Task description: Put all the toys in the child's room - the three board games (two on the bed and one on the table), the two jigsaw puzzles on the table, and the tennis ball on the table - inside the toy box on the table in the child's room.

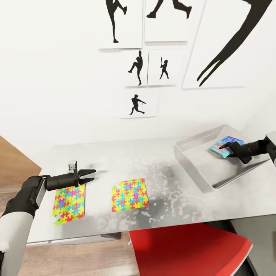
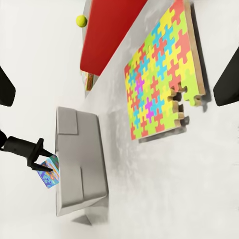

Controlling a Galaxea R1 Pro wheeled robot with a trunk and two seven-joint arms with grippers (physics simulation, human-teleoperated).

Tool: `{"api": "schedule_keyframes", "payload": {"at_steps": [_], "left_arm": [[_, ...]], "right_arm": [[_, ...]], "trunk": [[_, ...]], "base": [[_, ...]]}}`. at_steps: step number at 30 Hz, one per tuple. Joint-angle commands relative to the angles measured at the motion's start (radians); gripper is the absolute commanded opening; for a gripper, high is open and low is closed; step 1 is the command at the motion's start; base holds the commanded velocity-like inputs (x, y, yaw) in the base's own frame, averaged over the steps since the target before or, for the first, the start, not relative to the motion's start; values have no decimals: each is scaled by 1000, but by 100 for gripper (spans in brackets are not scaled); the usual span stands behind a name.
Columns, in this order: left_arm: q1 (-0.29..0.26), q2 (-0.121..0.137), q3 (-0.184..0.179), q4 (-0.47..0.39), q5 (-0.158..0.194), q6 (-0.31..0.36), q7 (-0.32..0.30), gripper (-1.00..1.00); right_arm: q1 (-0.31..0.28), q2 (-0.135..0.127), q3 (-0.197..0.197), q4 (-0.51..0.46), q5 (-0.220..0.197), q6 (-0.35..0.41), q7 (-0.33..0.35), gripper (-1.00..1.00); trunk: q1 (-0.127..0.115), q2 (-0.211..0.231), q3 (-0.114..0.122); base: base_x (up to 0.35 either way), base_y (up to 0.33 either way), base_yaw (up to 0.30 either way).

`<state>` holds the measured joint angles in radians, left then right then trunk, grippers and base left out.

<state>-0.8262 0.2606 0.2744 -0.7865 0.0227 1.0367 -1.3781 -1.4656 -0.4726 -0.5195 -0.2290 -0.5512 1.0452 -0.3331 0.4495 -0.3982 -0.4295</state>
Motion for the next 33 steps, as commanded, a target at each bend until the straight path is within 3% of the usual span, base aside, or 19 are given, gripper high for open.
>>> {"api": "schedule_keyframes", "payload": {"at_steps": [1,33], "left_arm": [[-1,0,0,0,1,10,-2,100],[-1,4,0,-4,4,10,-4,100]], "right_arm": [[-1,0,-3,-1,-11,2,-11,-100],[-1,-5,-4,-12,-10,2,-11,-100]], "trunk": [[1,-2,-2],[1,-2,-2]], "base": [[0,0,0],[0,0,0]]}}
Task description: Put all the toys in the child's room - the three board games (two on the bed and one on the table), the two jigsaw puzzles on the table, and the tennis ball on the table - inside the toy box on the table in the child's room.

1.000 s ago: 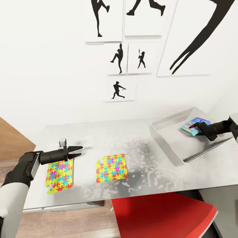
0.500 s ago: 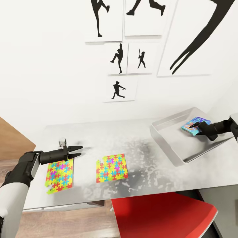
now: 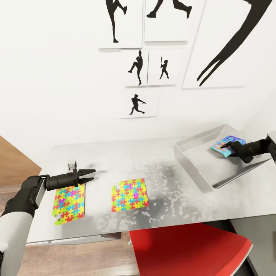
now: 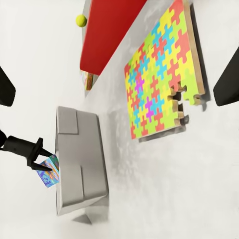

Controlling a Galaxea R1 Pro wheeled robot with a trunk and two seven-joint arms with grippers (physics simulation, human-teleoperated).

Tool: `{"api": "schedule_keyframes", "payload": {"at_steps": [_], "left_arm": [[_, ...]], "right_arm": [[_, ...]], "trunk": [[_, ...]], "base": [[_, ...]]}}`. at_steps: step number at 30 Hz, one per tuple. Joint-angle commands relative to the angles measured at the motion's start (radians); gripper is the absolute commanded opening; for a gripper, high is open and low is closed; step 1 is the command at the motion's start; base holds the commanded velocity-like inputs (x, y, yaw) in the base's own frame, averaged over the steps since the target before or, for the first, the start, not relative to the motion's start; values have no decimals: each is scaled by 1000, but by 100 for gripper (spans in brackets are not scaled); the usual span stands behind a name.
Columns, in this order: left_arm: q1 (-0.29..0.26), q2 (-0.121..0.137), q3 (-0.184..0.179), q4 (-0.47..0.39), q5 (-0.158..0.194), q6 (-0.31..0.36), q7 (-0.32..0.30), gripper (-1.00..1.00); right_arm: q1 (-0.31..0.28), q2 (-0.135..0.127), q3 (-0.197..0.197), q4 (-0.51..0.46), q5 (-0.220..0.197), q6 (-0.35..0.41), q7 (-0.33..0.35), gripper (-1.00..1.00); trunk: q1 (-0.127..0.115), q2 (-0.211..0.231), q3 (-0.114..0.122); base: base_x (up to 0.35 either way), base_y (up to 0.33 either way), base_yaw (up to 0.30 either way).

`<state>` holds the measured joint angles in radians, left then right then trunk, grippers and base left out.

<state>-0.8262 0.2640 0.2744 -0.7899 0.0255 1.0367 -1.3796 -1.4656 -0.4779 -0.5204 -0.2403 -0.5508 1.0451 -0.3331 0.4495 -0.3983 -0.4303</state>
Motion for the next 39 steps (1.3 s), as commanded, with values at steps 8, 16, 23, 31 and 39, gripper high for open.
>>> {"api": "schedule_keyframes", "payload": {"at_steps": [8,16,23,31,39], "left_arm": [[-1,2,0,0,1,10,-3,100],[-1,3,0,0,2,10,-3,100],[-1,3,0,0,1,10,-3,100],[-1,3,0,0,-1,10,-3,100],[-1,3,0,0,-1,10,-3,100]], "right_arm": [[-1,1,-3,-1,-11,2,-9,-100],[-1,3,-3,-1,-12,2,-6,100],[-1,6,-3,3,-12,2,-3,100],[-1,8,-3,5,-11,2,-4,100],[-1,8,-3,2,-11,2,-4,100]], "trunk": [[1,-2,-2],[1,-2,-2],[1,-2,-2],[1,-2,-2],[1,-2,-2]], "base": [[0,0,0],[0,0,0],[0,0,0],[0,0,0],[0,0,0]]}}
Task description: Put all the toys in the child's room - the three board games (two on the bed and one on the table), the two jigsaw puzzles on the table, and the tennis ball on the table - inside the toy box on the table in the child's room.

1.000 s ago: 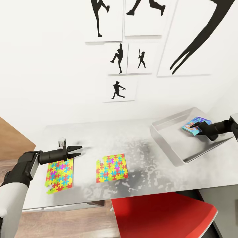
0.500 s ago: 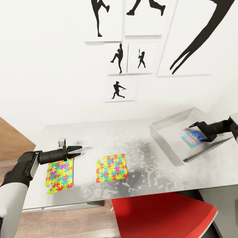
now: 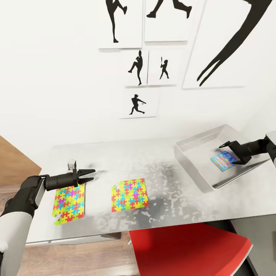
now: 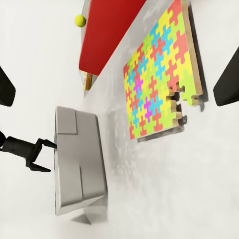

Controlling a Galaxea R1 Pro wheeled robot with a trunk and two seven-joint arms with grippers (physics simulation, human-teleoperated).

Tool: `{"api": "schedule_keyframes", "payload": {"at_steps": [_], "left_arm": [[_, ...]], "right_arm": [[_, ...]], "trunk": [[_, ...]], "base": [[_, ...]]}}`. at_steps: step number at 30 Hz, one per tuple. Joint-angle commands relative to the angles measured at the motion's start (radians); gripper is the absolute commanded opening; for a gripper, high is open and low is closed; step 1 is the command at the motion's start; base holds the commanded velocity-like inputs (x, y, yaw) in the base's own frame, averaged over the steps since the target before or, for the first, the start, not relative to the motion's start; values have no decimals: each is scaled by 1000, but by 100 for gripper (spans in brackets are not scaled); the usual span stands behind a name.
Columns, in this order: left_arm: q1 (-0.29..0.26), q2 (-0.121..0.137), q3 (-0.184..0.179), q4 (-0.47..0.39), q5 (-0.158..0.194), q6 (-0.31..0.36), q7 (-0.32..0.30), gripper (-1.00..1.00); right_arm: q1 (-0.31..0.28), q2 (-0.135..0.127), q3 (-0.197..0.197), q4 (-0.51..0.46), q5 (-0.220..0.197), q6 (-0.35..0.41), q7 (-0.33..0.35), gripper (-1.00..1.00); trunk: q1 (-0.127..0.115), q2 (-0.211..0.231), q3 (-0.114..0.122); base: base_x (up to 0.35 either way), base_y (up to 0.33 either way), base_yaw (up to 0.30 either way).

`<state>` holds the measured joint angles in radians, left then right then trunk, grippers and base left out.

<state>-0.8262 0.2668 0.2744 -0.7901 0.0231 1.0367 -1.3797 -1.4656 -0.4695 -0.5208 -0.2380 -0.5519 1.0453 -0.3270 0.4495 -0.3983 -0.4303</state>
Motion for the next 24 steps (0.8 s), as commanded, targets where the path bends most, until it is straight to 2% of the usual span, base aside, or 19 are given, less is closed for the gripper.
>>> {"api": "schedule_keyframes", "payload": {"at_steps": [1,24], "left_arm": [[-1,0,0,0,1,10,-2,100],[-1,2,0,0,1,10,-2,100]], "right_arm": [[-1,0,-2,-1,-10,2,-10,100],[-1,0,-2,-10,-11,2,12,100]], "trunk": [[1,-2,-2],[1,-2,-2]], "base": [[0,0,0],[0,0,0]]}}
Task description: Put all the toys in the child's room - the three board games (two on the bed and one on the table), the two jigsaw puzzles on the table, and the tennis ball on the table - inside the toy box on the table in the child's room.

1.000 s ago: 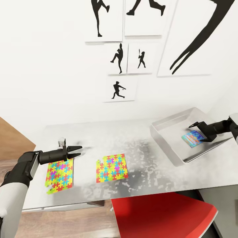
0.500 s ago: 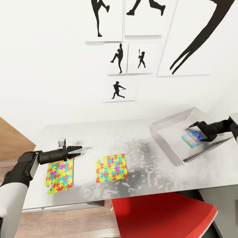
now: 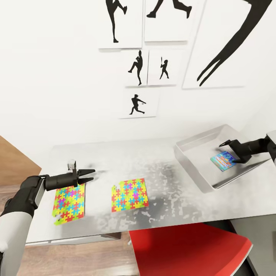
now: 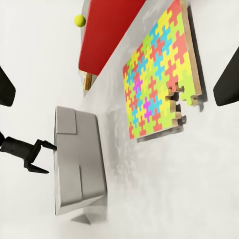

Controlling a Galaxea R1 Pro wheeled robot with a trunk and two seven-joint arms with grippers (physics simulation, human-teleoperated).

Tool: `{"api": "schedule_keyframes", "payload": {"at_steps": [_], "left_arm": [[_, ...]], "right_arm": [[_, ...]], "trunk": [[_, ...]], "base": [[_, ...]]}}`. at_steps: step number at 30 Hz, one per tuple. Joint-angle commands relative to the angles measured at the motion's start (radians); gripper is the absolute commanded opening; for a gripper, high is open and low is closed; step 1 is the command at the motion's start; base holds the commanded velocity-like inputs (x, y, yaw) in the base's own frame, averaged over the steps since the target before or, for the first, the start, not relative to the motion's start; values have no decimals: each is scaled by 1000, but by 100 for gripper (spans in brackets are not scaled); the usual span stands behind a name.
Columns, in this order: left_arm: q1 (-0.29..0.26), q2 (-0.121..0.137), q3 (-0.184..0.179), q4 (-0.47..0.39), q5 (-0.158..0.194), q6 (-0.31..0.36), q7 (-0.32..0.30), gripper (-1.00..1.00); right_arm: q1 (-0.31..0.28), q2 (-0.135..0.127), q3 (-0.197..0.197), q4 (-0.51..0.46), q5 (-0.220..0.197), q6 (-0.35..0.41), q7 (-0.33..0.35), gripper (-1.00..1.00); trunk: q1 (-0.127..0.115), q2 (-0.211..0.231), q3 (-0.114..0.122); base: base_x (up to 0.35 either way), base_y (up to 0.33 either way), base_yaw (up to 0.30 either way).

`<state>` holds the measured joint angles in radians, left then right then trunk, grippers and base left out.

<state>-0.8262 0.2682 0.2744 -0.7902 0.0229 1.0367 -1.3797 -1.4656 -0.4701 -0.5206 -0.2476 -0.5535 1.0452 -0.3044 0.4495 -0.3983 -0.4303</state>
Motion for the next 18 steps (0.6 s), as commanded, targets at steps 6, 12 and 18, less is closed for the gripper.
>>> {"api": "schedule_keyframes", "payload": {"at_steps": [6,12,18], "left_arm": [[-1,1,0,0,2,10,-2,100],[-1,8,1,-1,3,10,-2,100],[-1,22,0,-1,6,10,-2,100]], "right_arm": [[-1,1,-3,-21,-13,2,22,100],[-1,1,-2,-30,-20,2,67,100],[-1,0,-1,-32,-22,2,119,100]], "trunk": [[1,-2,-2],[1,-2,-2],[1,-2,-2]], "base": [[0,0,0],[0,0,0],[0,0,0]]}}
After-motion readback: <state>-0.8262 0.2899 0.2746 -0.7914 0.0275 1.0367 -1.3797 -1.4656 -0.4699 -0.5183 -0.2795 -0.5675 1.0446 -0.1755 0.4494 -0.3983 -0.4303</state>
